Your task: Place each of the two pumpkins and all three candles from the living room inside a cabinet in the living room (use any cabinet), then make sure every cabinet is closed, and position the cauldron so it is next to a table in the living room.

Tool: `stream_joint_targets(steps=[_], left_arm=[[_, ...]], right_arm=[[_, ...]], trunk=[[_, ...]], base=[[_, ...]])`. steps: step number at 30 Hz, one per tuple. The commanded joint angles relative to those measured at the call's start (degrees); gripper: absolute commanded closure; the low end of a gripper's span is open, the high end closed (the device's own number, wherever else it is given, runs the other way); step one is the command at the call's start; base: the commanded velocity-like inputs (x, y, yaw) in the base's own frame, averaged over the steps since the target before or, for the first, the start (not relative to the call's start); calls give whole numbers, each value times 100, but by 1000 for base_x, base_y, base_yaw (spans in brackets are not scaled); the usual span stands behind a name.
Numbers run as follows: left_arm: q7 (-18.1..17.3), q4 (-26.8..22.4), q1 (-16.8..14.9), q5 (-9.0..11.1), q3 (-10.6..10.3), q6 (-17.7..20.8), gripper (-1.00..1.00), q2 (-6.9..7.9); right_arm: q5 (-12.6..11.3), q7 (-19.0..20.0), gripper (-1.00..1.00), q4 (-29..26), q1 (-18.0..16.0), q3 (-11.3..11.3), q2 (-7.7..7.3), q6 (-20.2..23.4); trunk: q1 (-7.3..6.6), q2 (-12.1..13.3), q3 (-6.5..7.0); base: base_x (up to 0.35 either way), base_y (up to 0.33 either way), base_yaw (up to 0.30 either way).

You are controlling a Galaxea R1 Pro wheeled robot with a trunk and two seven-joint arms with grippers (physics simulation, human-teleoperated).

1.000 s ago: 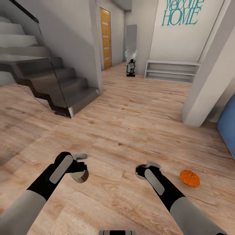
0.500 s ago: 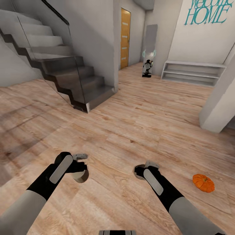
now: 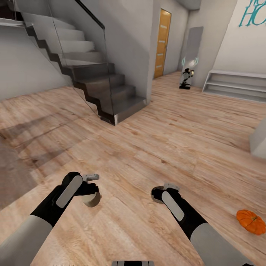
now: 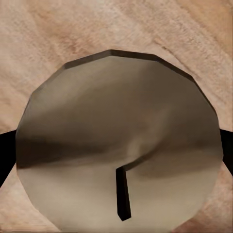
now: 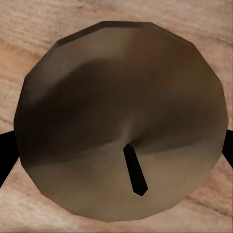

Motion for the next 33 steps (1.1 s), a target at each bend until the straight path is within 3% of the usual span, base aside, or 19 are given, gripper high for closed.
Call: stream_joint_targets(steps=[1,33], left_arm=[[56,-5,-6,53,-17,4,100,5],[56,-2,-6,36,-19,4,100,5]], right_arm=[[-49,-45,100,-9,-4,14,0,-8],[-49,-45,100,-8,-3,14,11,-7]], trunk=[[-2,-2,-5],[-2,-2,-5]], base=[[-19,0,291],[-1,0,291]])
